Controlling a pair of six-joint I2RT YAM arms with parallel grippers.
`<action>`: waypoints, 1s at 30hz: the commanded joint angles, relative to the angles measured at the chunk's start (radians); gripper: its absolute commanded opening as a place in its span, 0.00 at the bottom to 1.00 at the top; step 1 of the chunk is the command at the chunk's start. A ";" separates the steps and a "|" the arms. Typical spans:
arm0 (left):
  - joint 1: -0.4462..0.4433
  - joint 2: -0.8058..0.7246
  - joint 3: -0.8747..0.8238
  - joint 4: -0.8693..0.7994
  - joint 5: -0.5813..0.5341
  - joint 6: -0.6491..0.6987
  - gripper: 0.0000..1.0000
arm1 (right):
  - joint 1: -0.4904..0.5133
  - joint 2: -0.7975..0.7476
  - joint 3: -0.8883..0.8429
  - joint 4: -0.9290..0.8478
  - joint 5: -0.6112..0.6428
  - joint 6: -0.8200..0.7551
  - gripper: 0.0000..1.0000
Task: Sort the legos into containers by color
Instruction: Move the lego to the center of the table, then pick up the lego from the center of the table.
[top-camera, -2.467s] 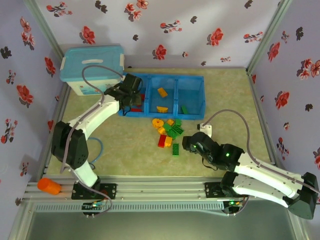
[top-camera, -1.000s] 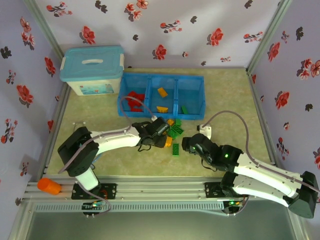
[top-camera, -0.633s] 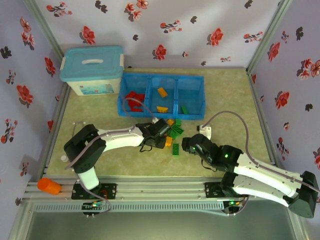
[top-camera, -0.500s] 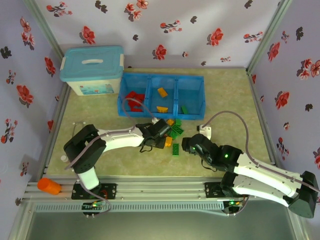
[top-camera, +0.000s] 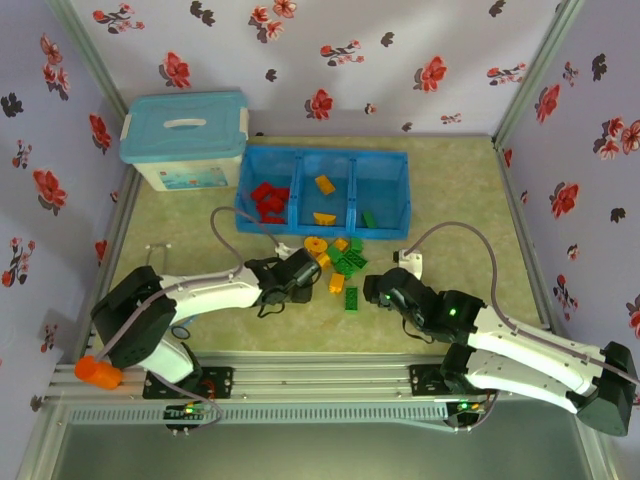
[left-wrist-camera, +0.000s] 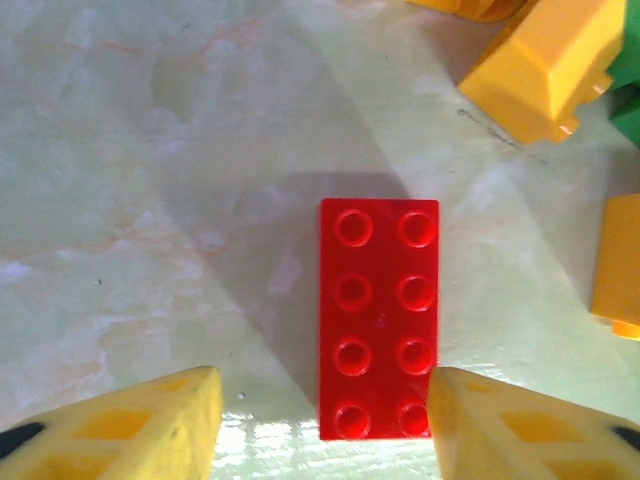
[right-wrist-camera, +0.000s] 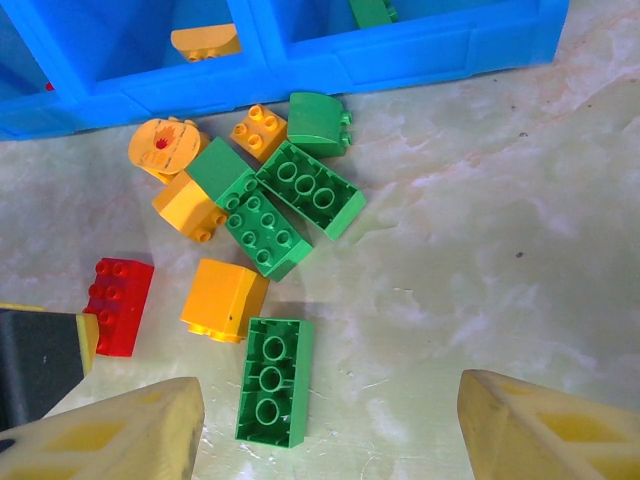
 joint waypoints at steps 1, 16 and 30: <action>-0.004 -0.014 0.039 -0.036 -0.032 -0.004 0.60 | 0.012 -0.003 0.001 0.002 0.029 0.021 0.68; 0.008 0.126 0.081 0.005 0.043 0.015 0.59 | 0.018 -0.007 -0.003 -0.016 0.034 0.025 0.68; 0.049 0.044 0.074 -0.026 0.003 0.037 0.32 | 0.022 -0.007 -0.022 -0.010 0.033 0.035 0.68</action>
